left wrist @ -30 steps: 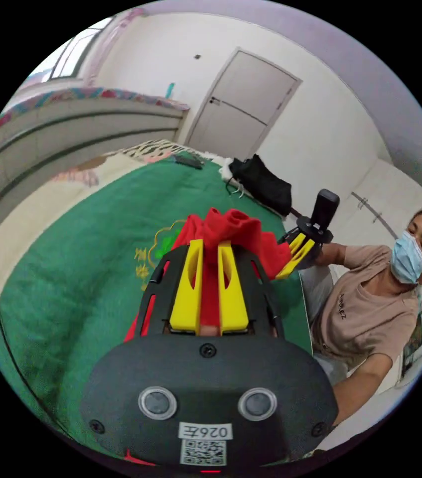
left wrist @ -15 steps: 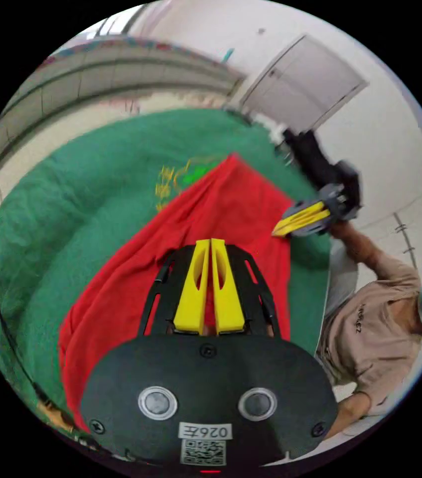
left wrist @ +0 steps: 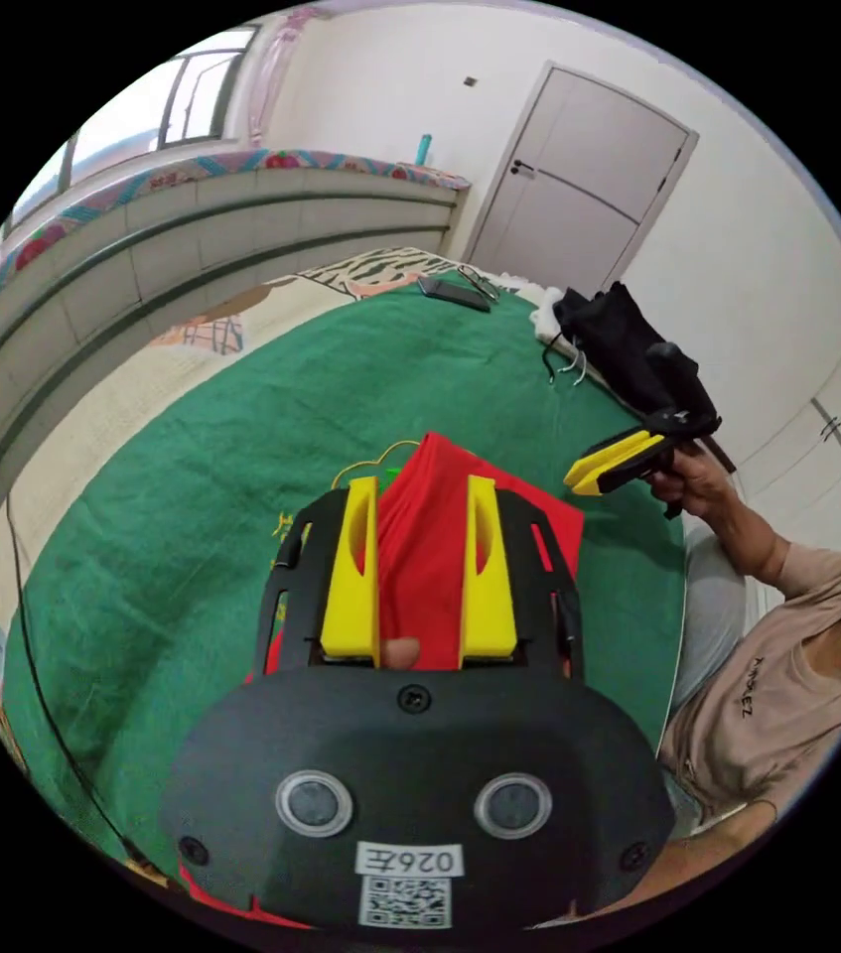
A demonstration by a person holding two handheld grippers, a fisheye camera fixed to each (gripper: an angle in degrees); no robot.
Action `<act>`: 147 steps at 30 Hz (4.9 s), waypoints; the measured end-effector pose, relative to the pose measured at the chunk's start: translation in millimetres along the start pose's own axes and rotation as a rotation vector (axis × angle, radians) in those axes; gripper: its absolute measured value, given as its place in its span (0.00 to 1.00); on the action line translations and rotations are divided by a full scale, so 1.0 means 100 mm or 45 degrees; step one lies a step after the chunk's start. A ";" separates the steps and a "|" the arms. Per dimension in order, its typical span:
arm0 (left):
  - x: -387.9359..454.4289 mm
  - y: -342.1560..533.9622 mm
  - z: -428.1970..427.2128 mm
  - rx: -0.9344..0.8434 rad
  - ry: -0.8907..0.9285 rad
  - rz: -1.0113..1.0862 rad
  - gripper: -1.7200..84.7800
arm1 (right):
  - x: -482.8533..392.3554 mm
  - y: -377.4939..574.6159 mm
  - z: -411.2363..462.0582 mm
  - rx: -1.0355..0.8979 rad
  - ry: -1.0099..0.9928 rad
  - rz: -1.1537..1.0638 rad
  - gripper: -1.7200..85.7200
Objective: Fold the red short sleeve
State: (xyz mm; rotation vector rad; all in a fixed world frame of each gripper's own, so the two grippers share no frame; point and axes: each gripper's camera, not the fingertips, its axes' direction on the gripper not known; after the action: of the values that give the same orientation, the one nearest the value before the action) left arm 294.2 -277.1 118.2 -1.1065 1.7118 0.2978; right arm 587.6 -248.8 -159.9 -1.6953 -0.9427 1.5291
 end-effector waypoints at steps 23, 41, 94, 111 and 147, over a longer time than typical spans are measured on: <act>0.47 -0.52 0.73 -0.453 0.057 0.093 0.05 | 0.30 -0.09 0.20 -0.052 -0.276 0.009 0.02; 1.28 -0.78 -0.66 -0.020 0.431 0.348 0.05 | -0.02 1.01 -1.28 0.359 -0.247 -0.104 0.02; -0.06 3.21 -3.30 0.169 0.035 -0.708 0.10 | -3.32 1.72 2.71 -0.255 0.469 -1.044 0.11; 0.15 3.74 -3.90 0.210 0.086 -0.782 0.06 | -2.90 1.32 2.46 -0.398 0.204 -1.024 0.04; 0.02 3.78 -4.05 0.462 -0.201 -0.684 0.04 | -1.57 0.12 1.79 -0.072 0.117 -0.841 0.04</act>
State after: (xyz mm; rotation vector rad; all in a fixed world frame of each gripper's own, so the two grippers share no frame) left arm -253.2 -335.4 181.3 -1.1819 1.2095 -0.2490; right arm 401.3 -387.9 -106.1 -1.2840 -1.3347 0.9826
